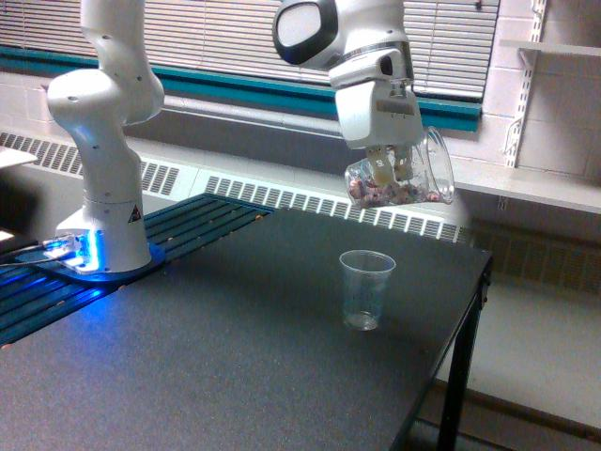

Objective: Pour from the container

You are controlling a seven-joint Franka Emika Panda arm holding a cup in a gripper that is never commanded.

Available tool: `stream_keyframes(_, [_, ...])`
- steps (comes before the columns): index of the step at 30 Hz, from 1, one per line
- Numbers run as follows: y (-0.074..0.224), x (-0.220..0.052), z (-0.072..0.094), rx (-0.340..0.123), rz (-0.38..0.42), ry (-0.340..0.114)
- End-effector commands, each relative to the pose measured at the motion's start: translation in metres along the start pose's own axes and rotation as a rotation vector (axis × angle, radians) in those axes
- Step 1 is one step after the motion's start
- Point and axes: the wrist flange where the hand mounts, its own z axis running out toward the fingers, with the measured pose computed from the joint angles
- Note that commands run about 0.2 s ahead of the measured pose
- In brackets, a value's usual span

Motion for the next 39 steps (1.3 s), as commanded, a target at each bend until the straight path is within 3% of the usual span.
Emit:
stream_keyframes(1, [0.012,-0.038,0.013,-0.076,-0.022,-0.110])
stream_keyframes(7, [0.006,-0.098,0.042,-0.176,-0.094,-0.229])
stream_keyframes(15, [0.004,-0.177,0.066,-0.312,-0.201,-0.367])
stream_keyframes(19, [-0.013,-0.197,0.065,-0.323,-0.255,-0.365])
stream_keyframes(25, [-0.015,-0.198,0.066,-0.345,-0.268,-0.349])
stream_keyframes(33, [-0.031,-0.200,0.066,-0.335,-0.283,-0.332])
stream_keyframes(39, [-0.036,-0.206,0.065,-0.350,-0.309,-0.345])
